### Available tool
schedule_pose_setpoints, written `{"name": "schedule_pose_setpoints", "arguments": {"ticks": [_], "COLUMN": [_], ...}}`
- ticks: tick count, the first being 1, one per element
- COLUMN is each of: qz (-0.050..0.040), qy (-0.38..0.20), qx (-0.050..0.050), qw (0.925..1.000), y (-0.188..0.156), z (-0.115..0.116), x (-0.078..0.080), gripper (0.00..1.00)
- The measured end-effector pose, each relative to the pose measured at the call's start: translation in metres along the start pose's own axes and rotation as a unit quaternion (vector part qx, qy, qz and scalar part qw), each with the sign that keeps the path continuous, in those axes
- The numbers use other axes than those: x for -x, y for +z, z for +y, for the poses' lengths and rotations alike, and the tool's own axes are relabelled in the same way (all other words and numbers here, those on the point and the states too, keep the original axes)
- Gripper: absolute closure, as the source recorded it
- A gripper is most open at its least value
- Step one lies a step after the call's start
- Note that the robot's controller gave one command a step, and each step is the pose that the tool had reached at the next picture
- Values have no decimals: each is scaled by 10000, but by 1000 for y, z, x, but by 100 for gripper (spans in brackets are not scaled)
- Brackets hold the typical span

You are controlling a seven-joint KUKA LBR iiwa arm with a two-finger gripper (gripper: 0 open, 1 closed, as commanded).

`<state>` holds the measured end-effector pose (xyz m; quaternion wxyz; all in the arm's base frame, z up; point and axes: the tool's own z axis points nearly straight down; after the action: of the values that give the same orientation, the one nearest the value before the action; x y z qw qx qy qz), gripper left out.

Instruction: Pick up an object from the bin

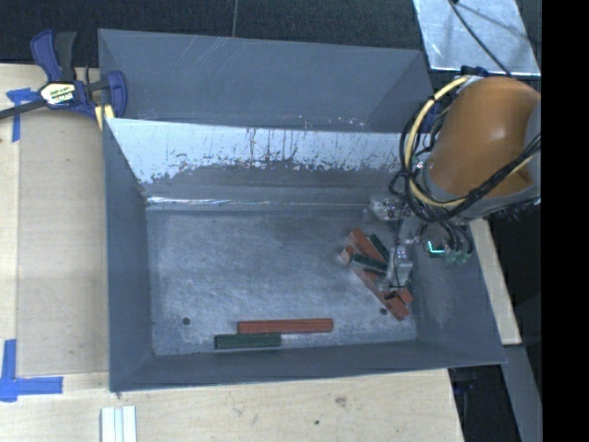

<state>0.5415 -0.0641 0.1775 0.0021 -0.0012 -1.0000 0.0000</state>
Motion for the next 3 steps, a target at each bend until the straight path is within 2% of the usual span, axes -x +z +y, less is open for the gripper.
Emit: {"name": "schedule_pose_setpoints", "arguments": {"ticks": [1,2,3], "qz": [-11,-49,-19], "qy": [313,1222,1220], "qx": [5,5,17], "qw": [9995,9925,9925], "y": [93,102,103], "z": [-32,-33,-31], "x": [48,38,36], "gripper": [0,0,100]}}
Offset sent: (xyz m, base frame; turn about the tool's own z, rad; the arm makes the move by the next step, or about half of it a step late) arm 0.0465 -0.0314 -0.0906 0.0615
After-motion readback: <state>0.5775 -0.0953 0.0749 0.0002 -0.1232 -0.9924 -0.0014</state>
